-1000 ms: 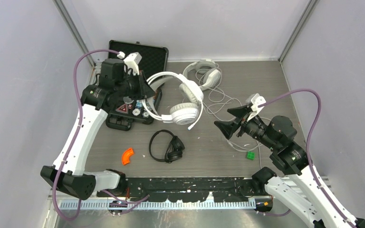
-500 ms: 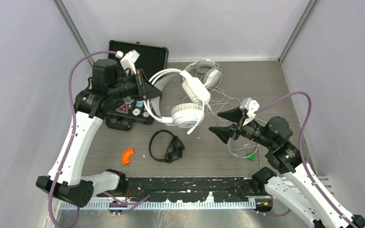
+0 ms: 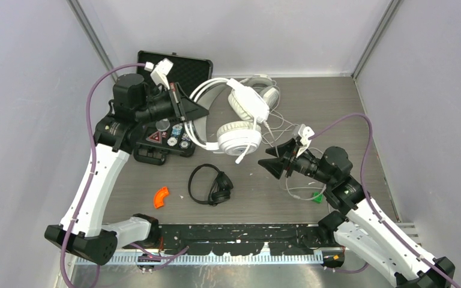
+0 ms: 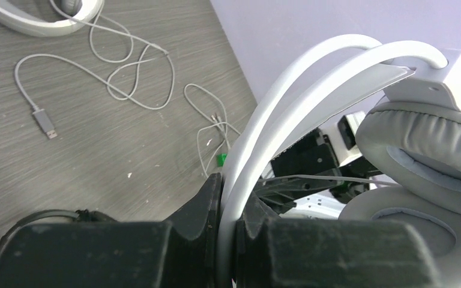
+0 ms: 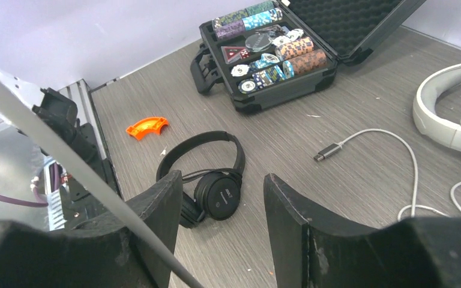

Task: Wrap the headphones
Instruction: Pick up the headphones from the center of the board, then wrap the headphones cable around the headphones.

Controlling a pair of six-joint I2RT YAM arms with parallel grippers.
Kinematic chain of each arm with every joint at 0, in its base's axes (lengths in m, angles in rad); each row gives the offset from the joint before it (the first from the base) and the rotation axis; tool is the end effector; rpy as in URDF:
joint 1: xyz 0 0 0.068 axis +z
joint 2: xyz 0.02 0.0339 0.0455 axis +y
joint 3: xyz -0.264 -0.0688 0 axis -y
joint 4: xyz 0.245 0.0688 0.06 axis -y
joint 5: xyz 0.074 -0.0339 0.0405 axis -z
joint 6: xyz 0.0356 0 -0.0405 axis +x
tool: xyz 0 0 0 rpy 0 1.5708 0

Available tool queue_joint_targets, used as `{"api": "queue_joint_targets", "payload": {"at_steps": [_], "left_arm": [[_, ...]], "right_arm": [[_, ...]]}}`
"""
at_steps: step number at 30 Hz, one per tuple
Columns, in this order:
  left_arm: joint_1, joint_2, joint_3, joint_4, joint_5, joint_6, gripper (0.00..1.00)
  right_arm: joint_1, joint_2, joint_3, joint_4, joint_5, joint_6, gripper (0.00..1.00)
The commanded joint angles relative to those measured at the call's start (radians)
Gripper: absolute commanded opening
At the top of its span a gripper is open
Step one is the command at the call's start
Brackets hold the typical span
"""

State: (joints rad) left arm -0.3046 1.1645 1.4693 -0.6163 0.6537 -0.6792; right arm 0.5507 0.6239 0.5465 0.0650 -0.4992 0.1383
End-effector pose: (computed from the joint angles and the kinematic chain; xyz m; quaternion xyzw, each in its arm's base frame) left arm 0.2117 -0.0892 0.4554 0.0432 0.7873 -0.4921 0.3690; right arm 0.1273 0.0982 0.3073 -0.3111 0.6393 0.3954 0.5816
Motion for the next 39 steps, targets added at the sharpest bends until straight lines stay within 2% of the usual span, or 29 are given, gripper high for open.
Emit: {"api": "queue_joint_targets", "payload": {"at_steps": [1,3,5,9,10,11,14,15,17,18,19,24,28,30,33,36,39], "left_arm": [[0.008,-0.029,0.000,0.156,0.081,-0.114,0.00],[0.010,-0.031,-0.012,0.187,0.101,-0.137,0.00],[0.012,-0.033,-0.020,0.201,0.119,-0.142,0.00],[0.025,-0.044,-0.026,0.213,0.180,-0.132,0.00],[0.025,-0.047,-0.030,0.219,0.190,-0.133,0.00],[0.025,-0.052,-0.034,0.221,0.195,-0.135,0.00],[0.025,-0.074,-0.066,0.268,0.211,-0.162,0.00],[0.025,-0.079,-0.080,0.302,0.219,-0.175,0.00],[0.025,-0.084,-0.092,0.320,0.229,-0.187,0.00],[0.025,-0.084,-0.089,0.317,0.229,-0.187,0.00],[0.025,-0.083,-0.088,0.316,0.228,-0.191,0.00],[0.027,-0.084,-0.049,0.313,0.201,-0.214,0.00],[0.027,-0.077,-0.022,0.327,0.195,-0.251,0.00],[0.027,-0.078,-0.028,0.356,0.203,-0.277,0.00],[0.027,-0.081,-0.033,0.379,0.212,-0.288,0.00],[0.026,-0.082,-0.051,0.403,0.227,-0.305,0.00],[0.012,-0.093,-0.118,0.454,0.244,-0.360,0.00]], "right_arm": [[0.002,0.026,-0.015,0.175,-0.024,0.075,0.57],[0.003,0.035,-0.025,0.200,-0.024,0.092,0.51],[0.003,0.037,-0.030,0.210,-0.007,0.095,0.41],[0.003,0.042,-0.061,0.305,0.015,0.133,0.08],[0.003,0.048,-0.065,0.334,0.011,0.150,0.02],[0.003,0.059,-0.066,0.360,0.002,0.166,0.00],[0.003,0.100,-0.058,0.421,-0.021,0.210,0.00],[0.003,0.115,-0.056,0.444,-0.024,0.226,0.03],[0.003,0.143,-0.056,0.497,-0.036,0.261,0.24],[0.004,0.154,-0.056,0.509,-0.040,0.273,0.31],[0.005,0.161,-0.059,0.512,-0.044,0.278,0.34],[0.005,0.121,-0.155,0.542,-0.035,0.291,0.33],[0.009,0.086,-0.201,0.543,-0.027,0.297,0.40],[0.011,0.081,-0.209,0.545,-0.018,0.297,0.36],[0.016,0.087,-0.224,0.577,-0.001,0.306,0.15],[0.023,0.133,-0.212,0.631,-0.012,0.324,0.01],[0.037,0.180,-0.167,0.651,-0.033,0.331,0.00]]}}
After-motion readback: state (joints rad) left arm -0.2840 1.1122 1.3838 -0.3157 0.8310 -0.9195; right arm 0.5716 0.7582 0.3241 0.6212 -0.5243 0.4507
